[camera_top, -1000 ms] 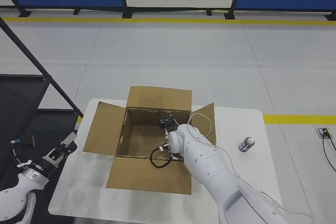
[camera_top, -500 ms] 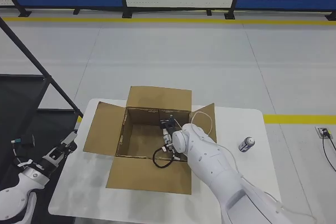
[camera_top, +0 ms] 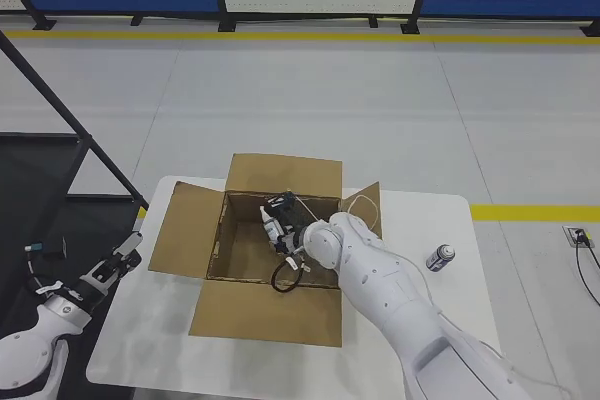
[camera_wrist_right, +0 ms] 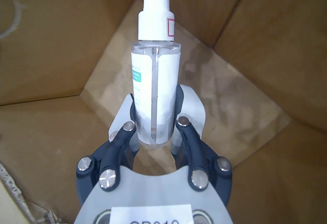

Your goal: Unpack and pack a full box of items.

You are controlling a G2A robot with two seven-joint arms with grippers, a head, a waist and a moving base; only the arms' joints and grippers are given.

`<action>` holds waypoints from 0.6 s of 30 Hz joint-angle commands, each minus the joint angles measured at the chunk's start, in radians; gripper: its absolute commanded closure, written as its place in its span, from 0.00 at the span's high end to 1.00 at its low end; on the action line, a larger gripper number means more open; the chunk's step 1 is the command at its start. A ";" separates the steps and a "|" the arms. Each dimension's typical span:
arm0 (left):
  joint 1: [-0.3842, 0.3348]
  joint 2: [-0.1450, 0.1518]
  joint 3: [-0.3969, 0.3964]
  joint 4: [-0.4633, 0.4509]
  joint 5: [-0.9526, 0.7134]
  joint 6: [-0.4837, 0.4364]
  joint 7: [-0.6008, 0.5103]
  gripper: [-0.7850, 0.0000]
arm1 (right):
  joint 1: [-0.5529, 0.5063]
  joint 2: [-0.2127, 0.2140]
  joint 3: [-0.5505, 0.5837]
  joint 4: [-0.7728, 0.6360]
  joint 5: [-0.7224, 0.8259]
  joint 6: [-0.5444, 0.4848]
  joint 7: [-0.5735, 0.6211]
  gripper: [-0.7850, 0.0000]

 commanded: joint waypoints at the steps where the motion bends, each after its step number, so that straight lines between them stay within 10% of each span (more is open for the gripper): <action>1: -0.002 0.000 0.005 -0.003 0.001 0.001 -0.001 1.00 | -0.016 0.013 0.001 -0.047 -0.025 -0.013 -0.038 0.00; 18: -0.007 0.002 0.024 -0.016 0.009 0.008 0.010 1.00 | -0.502 0.223 0.278 -1.024 -0.311 -0.061 -0.076 0.00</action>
